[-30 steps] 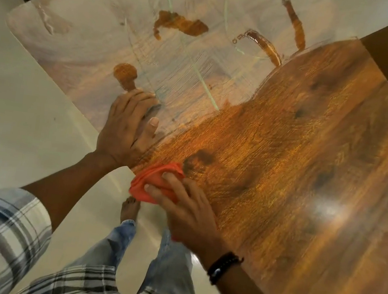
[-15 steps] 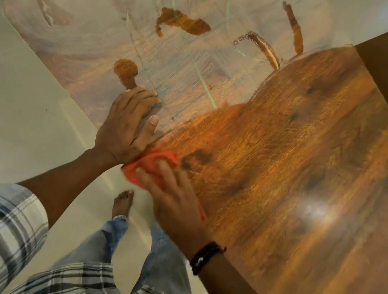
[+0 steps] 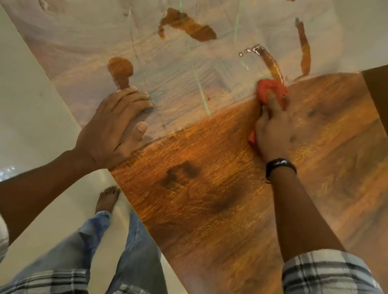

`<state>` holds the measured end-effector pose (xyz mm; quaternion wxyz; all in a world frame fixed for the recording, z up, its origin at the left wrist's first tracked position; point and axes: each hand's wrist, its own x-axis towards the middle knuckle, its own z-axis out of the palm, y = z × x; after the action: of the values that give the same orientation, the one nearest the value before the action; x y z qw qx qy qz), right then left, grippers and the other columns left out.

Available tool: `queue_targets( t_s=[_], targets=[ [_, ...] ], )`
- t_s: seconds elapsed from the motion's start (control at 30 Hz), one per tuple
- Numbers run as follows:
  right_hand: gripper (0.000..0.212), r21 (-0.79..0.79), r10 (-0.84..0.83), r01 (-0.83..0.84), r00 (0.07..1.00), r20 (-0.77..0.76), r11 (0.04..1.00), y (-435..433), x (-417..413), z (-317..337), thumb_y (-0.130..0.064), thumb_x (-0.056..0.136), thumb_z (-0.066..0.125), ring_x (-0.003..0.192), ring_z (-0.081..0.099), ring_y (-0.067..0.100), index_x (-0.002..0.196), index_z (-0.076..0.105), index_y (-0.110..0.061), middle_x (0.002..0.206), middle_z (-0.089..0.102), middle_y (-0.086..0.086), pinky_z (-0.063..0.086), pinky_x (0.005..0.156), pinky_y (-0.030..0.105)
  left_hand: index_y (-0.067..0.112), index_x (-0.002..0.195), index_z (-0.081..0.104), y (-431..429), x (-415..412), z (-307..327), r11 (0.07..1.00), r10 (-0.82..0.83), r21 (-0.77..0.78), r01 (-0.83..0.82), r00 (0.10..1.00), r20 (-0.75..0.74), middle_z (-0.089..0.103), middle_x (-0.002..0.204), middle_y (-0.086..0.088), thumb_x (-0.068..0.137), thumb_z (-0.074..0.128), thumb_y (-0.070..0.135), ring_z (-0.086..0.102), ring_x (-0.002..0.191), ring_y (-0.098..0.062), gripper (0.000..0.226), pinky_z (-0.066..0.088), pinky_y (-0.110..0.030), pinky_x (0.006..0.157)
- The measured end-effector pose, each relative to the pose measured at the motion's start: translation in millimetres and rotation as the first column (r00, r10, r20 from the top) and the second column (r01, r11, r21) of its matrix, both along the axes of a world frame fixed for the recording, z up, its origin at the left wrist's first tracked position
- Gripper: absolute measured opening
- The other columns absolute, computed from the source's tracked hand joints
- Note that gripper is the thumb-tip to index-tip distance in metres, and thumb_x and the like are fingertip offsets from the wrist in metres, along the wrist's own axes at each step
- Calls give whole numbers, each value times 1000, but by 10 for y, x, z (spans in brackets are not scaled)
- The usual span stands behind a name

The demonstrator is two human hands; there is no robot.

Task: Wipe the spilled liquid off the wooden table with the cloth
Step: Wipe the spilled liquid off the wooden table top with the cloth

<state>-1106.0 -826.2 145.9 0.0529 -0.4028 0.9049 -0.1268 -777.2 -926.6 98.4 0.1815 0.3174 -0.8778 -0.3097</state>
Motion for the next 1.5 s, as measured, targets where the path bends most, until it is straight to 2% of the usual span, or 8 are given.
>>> queue_targets(
  t_s=[0.13,0.33,0.47,0.6,0.73,1.0,1.27,1.5],
  targets=[
    [57,-13,372,-372,926,57,928,393,1364,-94,-14,93,46,125,37,31,148,42,-33,153,32,10,44,100,43,5,138,53,7,-8,37,1000,17,22,-17,1000,5,51,146,-14,101,34,38,37,145,-31,53,28,-54,119],
    [55,0,769,-790,597,229,613,892,2271,-97,-17,92,43,119,45,27,144,43,-34,150,36,4,50,88,39,2,136,54,6,-19,63,1000,16,11,-16,1000,-1,51,146,-15,101,35,36,38,144,-33,53,30,-57,117],
    [45,-92,614,-608,785,75,789,499,1073,-86,-20,92,50,114,42,21,136,54,-30,140,47,7,41,87,31,1,136,54,13,-21,43,1000,12,-5,-12,1000,8,51,146,-16,101,36,35,38,144,-34,52,28,-56,118],
    [52,-19,146,-145,987,63,989,139,-377,-68,-7,94,49,129,39,35,138,56,-35,148,38,13,37,105,42,2,138,53,6,-21,45,1000,-10,-12,10,1000,22,51,147,-16,103,34,42,37,145,-33,57,27,-55,119],
    [44,-19,25,-25,1000,12,1000,-95,-455,-38,-17,99,47,132,36,35,141,53,-32,154,32,13,37,108,46,4,139,53,30,-19,78,998,-14,-54,18,997,81,51,148,-14,103,31,44,35,146,-33,59,18,-60,120],
    [49,-48,628,-627,771,106,778,480,953,-161,-16,94,55,110,46,30,141,53,-30,147,45,13,48,83,41,15,123,63,-282,-976,377,937,144,-333,-106,985,92,68,119,-2,106,30,47,48,123,-29,49,13,-58,116],
    [49,-54,183,-180,980,76,982,-57,-1508,-126,-13,98,47,126,41,32,141,51,-35,150,35,11,40,106,44,7,135,52,-731,-2296,122,986,25,-166,-3,992,128,50,144,-11,105,28,45,37,140,-33,55,19,-49,121],
    [44,30,-253,257,963,-89,966,-592,-2742,-95,-20,96,40,119,47,39,136,55,-33,143,40,12,44,101,49,6,136,51,-727,-2338,58,969,-1,-243,44,985,173,47,147,-12,105,28,46,33,144,-34,56,22,-54,120]
  ],
)
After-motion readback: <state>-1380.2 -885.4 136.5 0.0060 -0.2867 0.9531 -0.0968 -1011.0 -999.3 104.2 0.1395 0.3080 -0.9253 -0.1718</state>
